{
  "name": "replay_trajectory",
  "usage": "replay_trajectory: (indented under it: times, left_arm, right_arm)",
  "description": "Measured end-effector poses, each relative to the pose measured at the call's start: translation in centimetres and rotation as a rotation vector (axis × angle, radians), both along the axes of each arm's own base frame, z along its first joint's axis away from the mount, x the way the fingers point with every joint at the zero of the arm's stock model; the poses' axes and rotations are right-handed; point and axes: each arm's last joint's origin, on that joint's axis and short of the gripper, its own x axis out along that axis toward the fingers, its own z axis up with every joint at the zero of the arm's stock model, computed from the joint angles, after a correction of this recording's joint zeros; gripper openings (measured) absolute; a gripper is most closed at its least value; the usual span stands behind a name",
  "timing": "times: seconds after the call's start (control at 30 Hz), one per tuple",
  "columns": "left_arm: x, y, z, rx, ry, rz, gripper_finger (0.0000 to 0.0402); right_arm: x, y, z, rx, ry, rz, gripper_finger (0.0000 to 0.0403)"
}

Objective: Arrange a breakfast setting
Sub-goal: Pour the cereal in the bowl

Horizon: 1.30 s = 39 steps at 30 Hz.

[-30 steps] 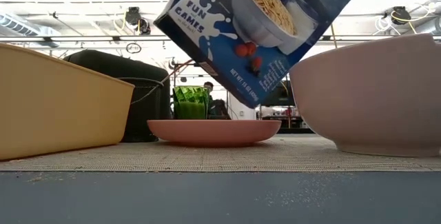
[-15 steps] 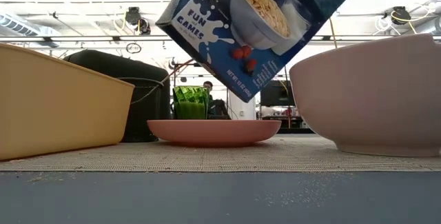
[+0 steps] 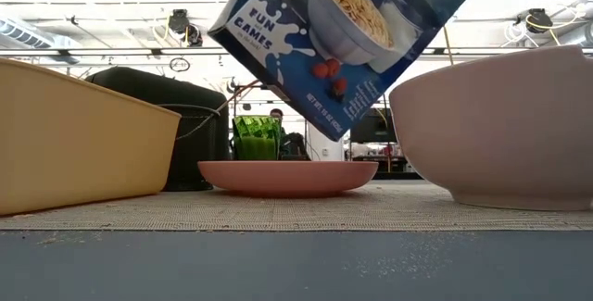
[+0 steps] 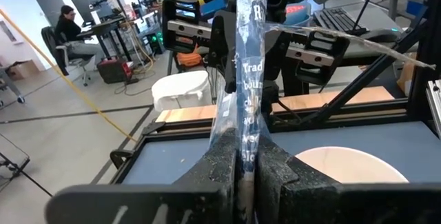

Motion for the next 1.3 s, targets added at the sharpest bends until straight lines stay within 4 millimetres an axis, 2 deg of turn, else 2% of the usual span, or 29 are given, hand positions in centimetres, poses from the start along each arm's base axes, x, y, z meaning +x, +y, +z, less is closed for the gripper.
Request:
replay_trajectory:
  times: [0.13,0.37,0.53,0.8,0.97,1.17,1.3]
  left_arm:
    - [0.0,0.0,0.0,-0.024,-0.003,0.002,0.0080]
    - [0.0,0.0,0.0,-0.020,0.001,0.002,0.0188]
    - [-0.9,0.2,1.1,-0.017,-0.028,0.001,0.0232]
    - [-4.4,0.8,3.6,-0.034,-0.044,-0.004,0.0241]
    - [-8.1,1.6,4.8,-0.082,0.024,0.005,0.0241]
    - [-12.8,2.5,4.7,-0.173,0.174,0.031,0.0241]
    - [-14.3,2.1,3.6,-0.196,0.288,0.020,0.0241]
  right_arm:
    - [0.0,0.0,0.0,0.001,-0.007,-0.003,0.0001]
    - [0.0,0.0,0.6,0.009,-0.063,-0.007,0.0001]
    - [-0.5,-0.1,1.4,0.018,-0.121,-0.010,0.0001]
    - [-1.8,-0.3,2.5,0.030,-0.187,-0.011,0.0000]
    - [-2.4,-0.4,3.0,0.035,-0.209,-0.010,0.0000]
    - [-3.0,-0.5,3.4,0.039,-0.233,-0.010,0.0000]
    - [-3.1,-0.5,3.5,0.039,-0.237,-0.009,0.0000]
